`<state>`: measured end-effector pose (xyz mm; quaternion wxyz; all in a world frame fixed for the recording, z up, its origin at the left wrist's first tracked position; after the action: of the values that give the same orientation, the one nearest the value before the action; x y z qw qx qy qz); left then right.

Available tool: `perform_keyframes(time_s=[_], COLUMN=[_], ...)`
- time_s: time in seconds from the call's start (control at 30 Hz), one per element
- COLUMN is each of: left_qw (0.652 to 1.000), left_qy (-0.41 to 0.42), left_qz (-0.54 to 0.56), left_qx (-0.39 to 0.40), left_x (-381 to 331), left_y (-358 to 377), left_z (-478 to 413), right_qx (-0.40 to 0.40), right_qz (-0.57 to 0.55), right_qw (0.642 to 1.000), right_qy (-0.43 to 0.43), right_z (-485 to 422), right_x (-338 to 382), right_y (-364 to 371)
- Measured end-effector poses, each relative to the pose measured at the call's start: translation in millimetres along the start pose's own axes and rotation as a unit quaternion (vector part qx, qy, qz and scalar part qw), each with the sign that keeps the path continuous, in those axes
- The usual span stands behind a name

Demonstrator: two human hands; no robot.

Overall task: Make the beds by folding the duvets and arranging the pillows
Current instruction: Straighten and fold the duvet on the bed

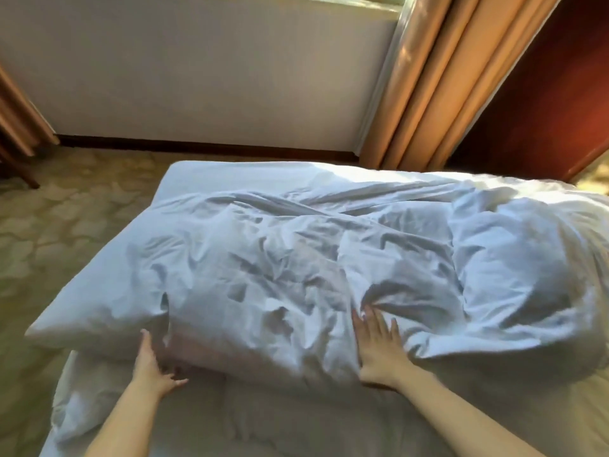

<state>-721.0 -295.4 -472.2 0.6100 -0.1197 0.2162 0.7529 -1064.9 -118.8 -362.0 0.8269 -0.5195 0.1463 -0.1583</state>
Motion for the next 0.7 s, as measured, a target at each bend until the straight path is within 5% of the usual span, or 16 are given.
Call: perform_keyframes(time_s=[0.17, 0.27, 0.4, 0.47, 0.53, 0.63, 0.7], left_qw=[0.990, 0.985, 0.964, 0.953, 0.965, 0.971, 0.951], left_qy=[-0.045, -0.031, 0.067, 0.086, 0.105, 0.149, 0.220], left_qz=[0.135, 0.163, 0.220, 0.254, 0.213, 0.117, 0.120], left_qx=[-0.008, 0.039, 0.137, 0.139, 0.113, 0.143, 0.179], left_x=[8.3, -1.5, -58.8, -94.3, -139.0, -223.1, -301.0], left_y=[-41.7, -47.4, -12.4, 4.1, 16.4, 52.8, 71.3], left_z=[-56.5, -88.3, -94.8, -90.3, -82.1, -26.2, -1.1], right_qx=[-0.038, 0.054, 0.025, -0.051, -0.012, -0.118, -0.282], right_qz=[-0.080, -0.093, -0.110, -0.064, -0.051, -0.091, -0.128], right_qw=[0.993, 0.991, 0.991, 0.993, 0.997, 0.988, 0.951], right_qy=[-0.081, -0.084, -0.072, -0.080, -0.063, -0.051, 0.005], right_z=[-48.5, -78.7, -105.4, -110.1, -116.2, -122.1, -110.1], right_x=[121.9, 165.2, 177.6, 179.9, 174.9, 144.0, 98.1], right_y=[1.0, 2.6, 4.8, -7.0, -25.8, -115.1, -207.9])
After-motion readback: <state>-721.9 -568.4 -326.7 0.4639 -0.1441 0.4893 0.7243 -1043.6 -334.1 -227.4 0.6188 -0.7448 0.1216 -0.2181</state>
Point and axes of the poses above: each hand's wrist, its own z-axis away from the middle knuckle, its own y-axis out of the palm, x = y × z, the point moved 9 cm from there along -z, towards the middle knuckle, and after that the axes turned 4 degrees about x, right-handed, at the moved point
